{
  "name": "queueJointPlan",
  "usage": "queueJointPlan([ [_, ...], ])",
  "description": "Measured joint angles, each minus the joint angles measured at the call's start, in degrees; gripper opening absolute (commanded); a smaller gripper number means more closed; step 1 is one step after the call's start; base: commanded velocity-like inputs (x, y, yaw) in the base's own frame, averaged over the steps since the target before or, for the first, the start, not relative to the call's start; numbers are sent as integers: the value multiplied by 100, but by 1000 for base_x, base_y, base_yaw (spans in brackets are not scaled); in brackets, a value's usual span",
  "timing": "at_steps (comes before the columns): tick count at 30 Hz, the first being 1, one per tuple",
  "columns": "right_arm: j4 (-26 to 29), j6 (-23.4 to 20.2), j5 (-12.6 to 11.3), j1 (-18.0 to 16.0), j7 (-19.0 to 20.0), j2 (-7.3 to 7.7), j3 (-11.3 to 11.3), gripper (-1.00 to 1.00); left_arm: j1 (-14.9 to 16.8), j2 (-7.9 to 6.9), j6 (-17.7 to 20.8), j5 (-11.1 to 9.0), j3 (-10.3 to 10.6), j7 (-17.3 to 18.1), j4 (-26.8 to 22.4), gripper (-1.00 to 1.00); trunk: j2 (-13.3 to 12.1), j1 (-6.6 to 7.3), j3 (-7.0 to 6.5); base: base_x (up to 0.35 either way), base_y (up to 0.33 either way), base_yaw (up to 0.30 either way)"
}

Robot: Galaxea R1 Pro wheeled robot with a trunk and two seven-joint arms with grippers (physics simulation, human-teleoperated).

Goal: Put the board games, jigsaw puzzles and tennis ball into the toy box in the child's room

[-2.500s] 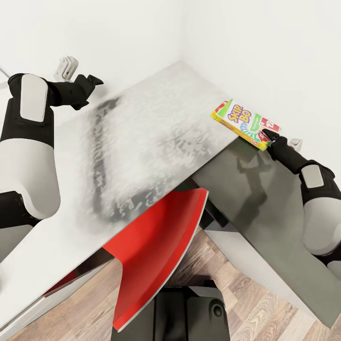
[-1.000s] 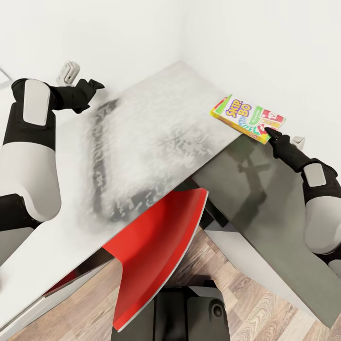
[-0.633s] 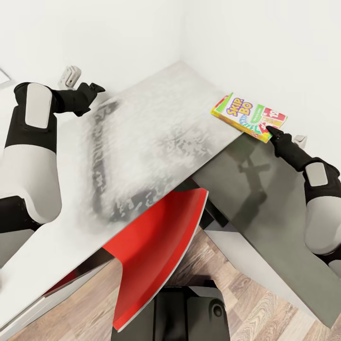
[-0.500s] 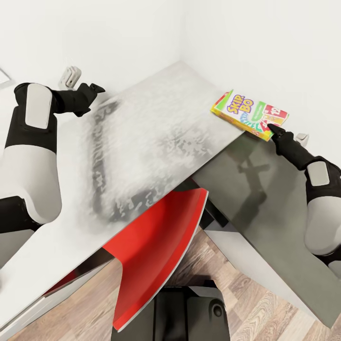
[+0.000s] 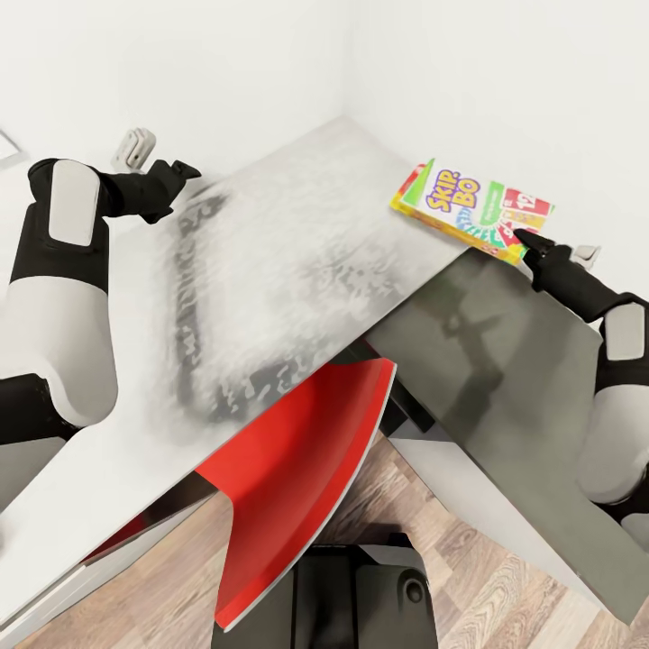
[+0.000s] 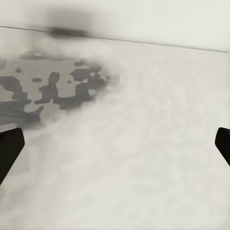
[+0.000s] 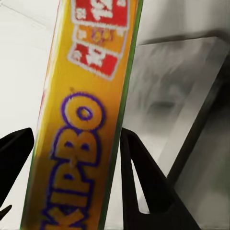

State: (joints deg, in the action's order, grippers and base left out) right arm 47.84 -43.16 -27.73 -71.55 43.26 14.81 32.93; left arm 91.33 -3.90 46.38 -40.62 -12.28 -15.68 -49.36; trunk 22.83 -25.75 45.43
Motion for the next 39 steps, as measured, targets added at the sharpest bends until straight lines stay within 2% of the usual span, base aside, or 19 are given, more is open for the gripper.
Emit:
queueJointPlan([
  [4,273,-297,-21,85,28,-13,1,-100,-4,3,5,-3,-3,0,0,100,0,0,-6,0,0,0],
  [7,640,-884,-51,162,36,-90,-1,-100,-35,7,5,-5,0,4,0,100,0,0,-18,0,0,0],
  [8,644,-876,-40,162,34,-90,3,-100,-35,7,5,-6,0,4,0,100,0,0,-23,0,0,0],
  [11,1040,-1385,-75,225,15,-222,4,-100,-73,10,3,-7,0,8,-22,100,1,0,-43,0,0,0],
  [15,1346,-1623,-74,263,-9,-343,2,-100,-131,11,-1,-8,-3,24,-97,100,0,0,-74,-22,0,0],
  [21,1569,-1663,-50,285,-32,-492,-17,-100,-236,14,-4,-9,-6,88,-191,100,0,-2,-125,-163,0,0],
  [25,1635,-1661,-42,267,-37,-532,-32,-100,-243,32,2,-14,-6,108,-214,100,-1,-2,-161,-261,0,2],
  [39,1764,-1662,-51,217,-48,-572,-101,-100,-264,183,3,-11,2,129,-241,100,0,0,-287,-145,0,49],
])
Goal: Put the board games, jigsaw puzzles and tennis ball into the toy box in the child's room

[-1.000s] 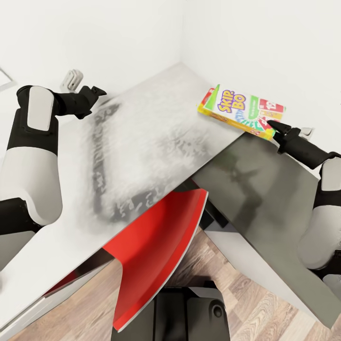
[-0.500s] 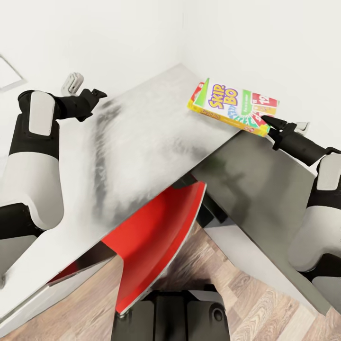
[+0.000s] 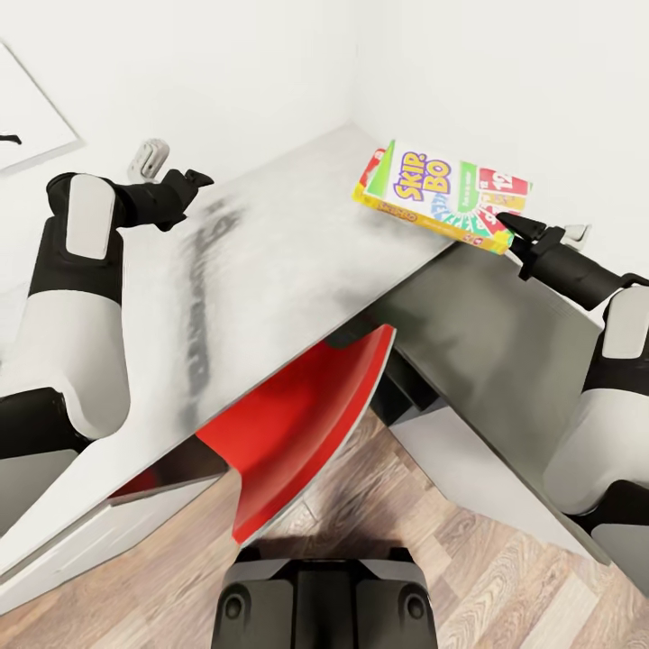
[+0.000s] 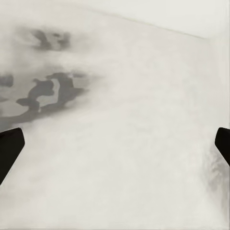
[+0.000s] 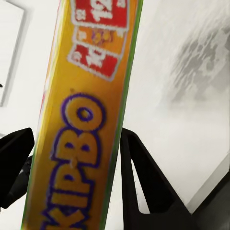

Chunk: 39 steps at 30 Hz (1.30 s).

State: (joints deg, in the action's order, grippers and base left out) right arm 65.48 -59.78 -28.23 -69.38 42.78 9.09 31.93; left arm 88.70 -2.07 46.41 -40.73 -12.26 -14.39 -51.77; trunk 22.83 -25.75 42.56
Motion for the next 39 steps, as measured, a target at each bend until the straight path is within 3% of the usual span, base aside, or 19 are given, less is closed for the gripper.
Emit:
queueJointPlan([
  [8,25,2,4,-3,-4,-2,-10,-100,-49,87,-8,0,1,1,-10,100,0,1,-73,-19,0,73],
  [27,144,7,24,-76,-11,-5,-17,-100,-279,135,5,-4,10,16,-206,100,0,1,-246,-2,0,67],
  [39,657,-1,-7,-4,-15,-4,-13,-100,-732,422,14,12,35,70,-639,100,0,1,-356,0,0,58],
])
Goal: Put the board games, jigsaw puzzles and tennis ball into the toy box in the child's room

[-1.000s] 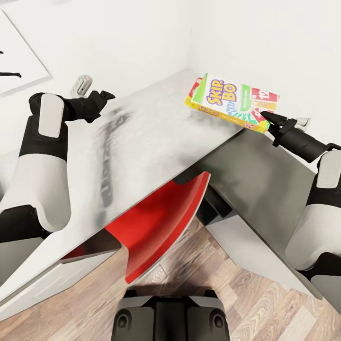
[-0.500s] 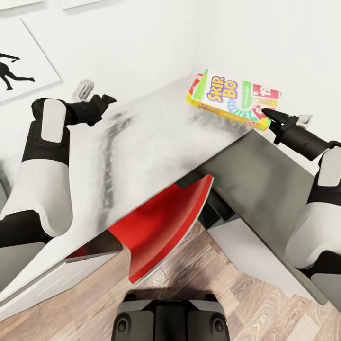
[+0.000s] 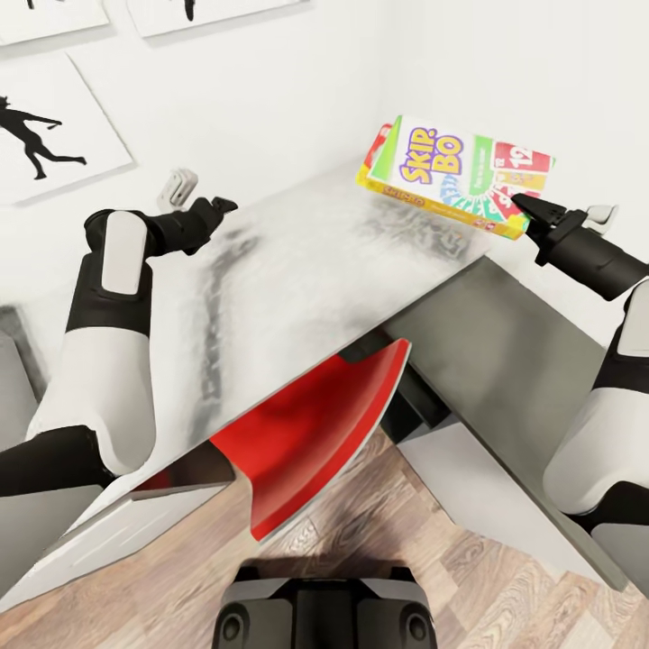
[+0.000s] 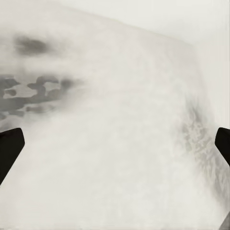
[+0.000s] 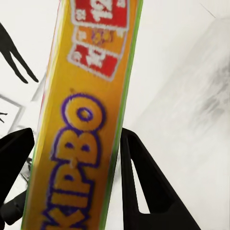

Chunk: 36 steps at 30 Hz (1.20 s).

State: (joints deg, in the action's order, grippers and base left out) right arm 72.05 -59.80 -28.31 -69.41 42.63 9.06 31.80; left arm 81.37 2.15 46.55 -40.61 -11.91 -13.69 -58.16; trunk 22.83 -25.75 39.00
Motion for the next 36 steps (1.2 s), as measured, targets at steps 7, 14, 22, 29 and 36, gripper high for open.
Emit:
queueJointPlan([
  [7,97,0,1,84,-1,5,-1,-100,-186,162,21,10,2,10,-225,100,0,0,-64,0,0,20],
  [14,132,3,8,142,-1,2,-5,-100,-277,314,66,30,6,1,-356,100,0,-1,-128,-20,0,6],
  [22,140,5,18,159,0,1,-5,-100,-296,376,79,45,5,-20,-392,100,-1,-3,-202,-205,0,2],
  [29,141,10,36,178,0,1,-2,-100,-300,412,83,44,5,-26,-402,100,-1,-2,-266,-255,0,0],
  [36,143,2,18,211,0,1,-2,-100,-305,440,89,43,5,-15,-415,100,-1,0,-330,-93,0,0],
])
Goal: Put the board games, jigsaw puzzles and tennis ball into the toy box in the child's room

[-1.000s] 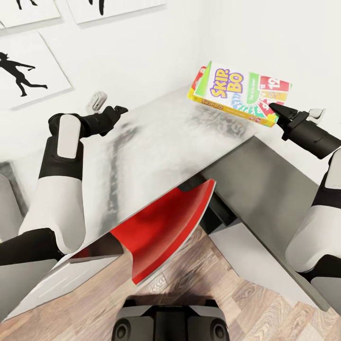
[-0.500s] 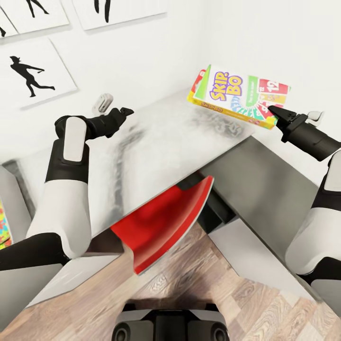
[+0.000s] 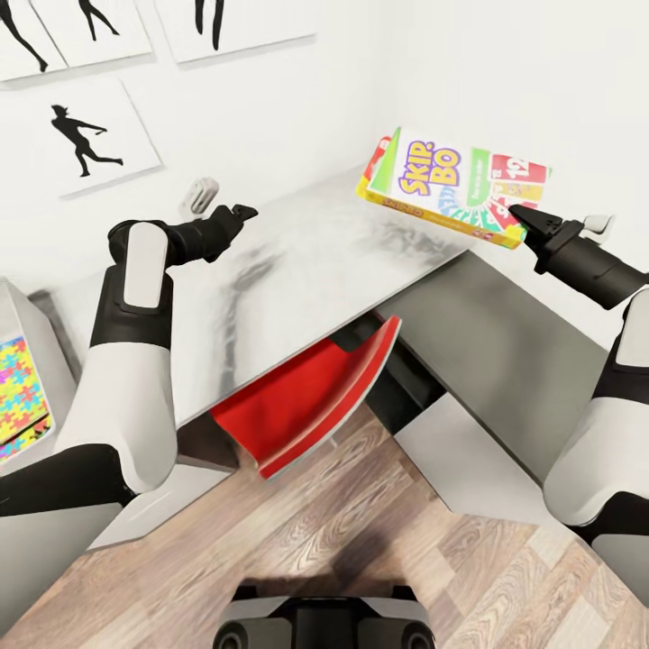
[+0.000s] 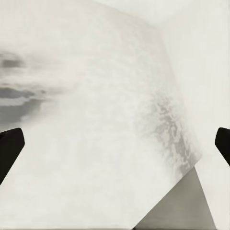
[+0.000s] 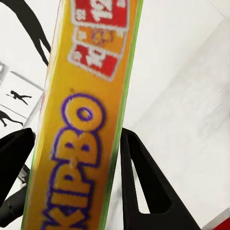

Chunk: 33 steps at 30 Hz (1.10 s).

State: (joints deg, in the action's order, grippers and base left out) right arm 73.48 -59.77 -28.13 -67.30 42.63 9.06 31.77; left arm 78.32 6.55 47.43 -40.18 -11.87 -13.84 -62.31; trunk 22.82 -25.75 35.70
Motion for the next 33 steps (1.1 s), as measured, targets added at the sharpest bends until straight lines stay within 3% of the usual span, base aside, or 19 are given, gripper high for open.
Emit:
queueJointPlan([
  [14,6,1,-10,-13,-2,63,-2,-100,-98,166,233,-33,0,52,-451,100,1,1,-128,-18,0,0],
  [22,56,-1,-17,-54,-7,122,-2,-100,-108,198,296,-48,-2,211,-580,100,1,1,-202,-2,0,0],
  [33,247,-2,7,1,-9,83,-95,-100,-257,207,310,-51,-3,309,-739,100,0,0,-302,0,0,0],
])
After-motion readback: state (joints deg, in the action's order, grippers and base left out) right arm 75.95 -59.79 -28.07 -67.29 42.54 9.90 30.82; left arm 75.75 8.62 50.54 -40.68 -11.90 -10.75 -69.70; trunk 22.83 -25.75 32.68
